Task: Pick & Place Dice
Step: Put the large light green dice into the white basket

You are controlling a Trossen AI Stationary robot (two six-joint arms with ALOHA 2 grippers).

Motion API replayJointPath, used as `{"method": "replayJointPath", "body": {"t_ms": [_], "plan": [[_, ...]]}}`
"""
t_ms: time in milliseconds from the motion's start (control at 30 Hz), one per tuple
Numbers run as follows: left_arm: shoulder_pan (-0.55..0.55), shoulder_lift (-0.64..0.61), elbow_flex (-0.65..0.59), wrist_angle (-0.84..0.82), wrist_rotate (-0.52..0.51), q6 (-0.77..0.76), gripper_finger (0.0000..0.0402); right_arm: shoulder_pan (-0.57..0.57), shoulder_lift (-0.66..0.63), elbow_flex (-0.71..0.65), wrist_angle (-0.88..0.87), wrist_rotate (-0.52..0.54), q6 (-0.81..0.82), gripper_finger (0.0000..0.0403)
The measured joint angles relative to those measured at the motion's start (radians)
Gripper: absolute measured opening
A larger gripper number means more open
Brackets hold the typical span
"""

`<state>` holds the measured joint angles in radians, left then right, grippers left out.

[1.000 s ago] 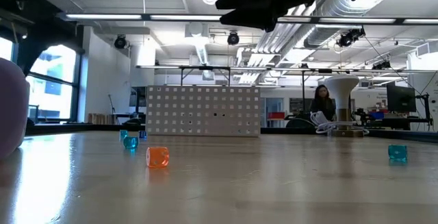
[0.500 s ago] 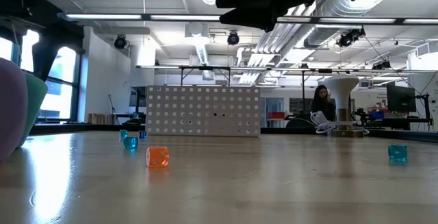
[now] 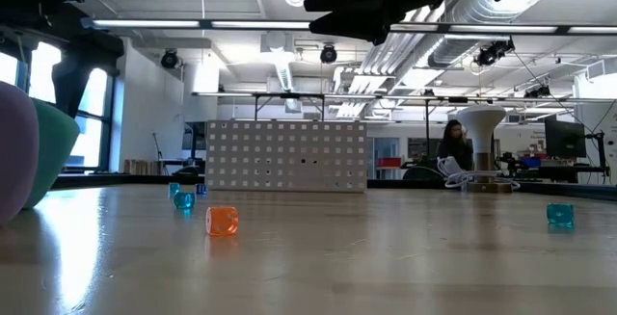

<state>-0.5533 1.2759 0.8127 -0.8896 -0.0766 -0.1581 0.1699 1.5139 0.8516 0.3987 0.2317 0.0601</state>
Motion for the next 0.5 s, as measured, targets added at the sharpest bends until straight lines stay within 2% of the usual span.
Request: {"method": "replayJointPath", "body": {"t_ms": [233,500], "plan": [[0.0,0.054,0.001,0.007,-0.006,-0.035,0.0399,0.0,0.0,0.0,0.0,0.0,0.0,0.025],[0.019,0.059,-0.001,0.024,-0.004,-0.085,0.0399,0.0,0.0,0.0,0.0,0.0,0.0,0.025]]}}
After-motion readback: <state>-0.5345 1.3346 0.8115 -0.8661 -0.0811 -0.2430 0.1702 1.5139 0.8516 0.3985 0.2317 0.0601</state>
